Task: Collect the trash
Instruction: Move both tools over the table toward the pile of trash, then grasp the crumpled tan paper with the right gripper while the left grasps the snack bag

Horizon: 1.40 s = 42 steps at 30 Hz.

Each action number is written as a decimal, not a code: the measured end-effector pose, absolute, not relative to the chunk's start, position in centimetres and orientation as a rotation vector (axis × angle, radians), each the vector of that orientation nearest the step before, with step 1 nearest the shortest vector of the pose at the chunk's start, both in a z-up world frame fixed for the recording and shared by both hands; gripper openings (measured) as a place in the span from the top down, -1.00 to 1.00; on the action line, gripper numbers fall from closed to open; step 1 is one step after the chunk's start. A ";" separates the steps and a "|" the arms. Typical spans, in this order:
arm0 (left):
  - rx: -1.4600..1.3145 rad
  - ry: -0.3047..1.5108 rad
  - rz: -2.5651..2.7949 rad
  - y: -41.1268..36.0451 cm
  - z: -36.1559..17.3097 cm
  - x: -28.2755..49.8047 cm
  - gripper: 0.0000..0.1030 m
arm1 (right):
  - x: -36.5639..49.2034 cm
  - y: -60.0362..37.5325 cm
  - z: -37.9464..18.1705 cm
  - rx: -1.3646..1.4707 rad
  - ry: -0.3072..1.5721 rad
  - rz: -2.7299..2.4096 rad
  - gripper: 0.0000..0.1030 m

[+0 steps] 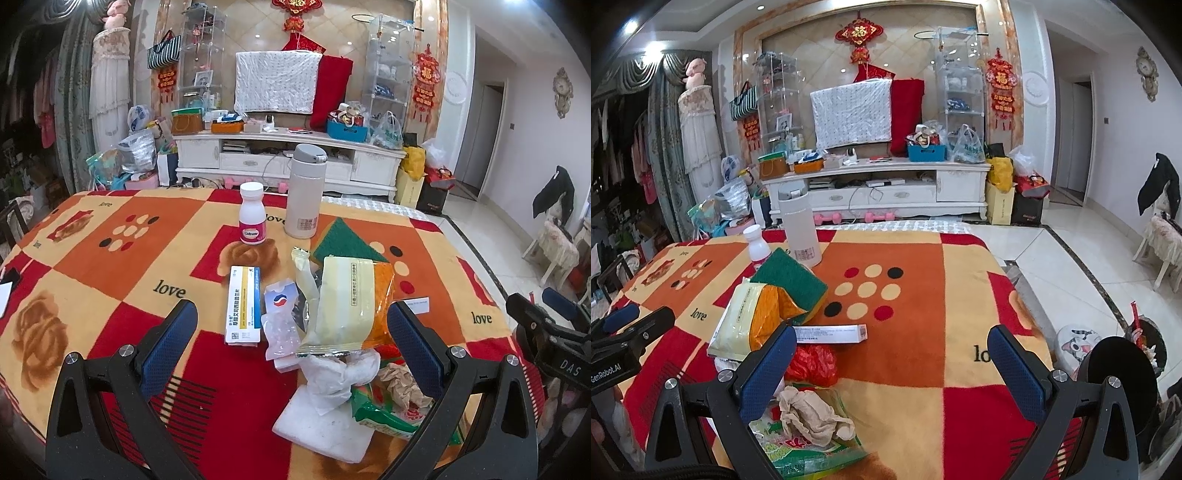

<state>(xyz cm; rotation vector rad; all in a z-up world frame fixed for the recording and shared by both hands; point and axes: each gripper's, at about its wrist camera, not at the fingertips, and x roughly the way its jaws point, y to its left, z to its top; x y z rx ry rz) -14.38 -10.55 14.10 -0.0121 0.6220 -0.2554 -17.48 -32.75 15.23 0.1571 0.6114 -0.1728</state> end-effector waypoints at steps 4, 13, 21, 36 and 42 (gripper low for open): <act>-0.018 0.628 -0.259 -10.6 14.0 -14.2 -0.99 | -17.4 -32.7 14.8 0.152 0.631 -0.160 -0.99; -0.018 0.688 -0.287 -10.7 13.2 -13.1 -0.99 | -17.4 -32.9 13.4 0.126 0.693 -0.123 -0.99; 0.004 0.743 -0.364 -12.1 12.6 -11.7 -0.99 | -17.3 -33.0 11.1 0.114 0.796 -0.045 -0.99; 0.032 0.817 -0.427 -14.9 11.3 -8.5 -0.87 | -13.5 -30.1 7.3 0.238 0.968 0.274 -0.22; 0.069 0.855 -0.467 -16.8 10.4 -7.1 -0.47 | -11.2 -28.0 5.8 0.205 1.025 0.336 -0.02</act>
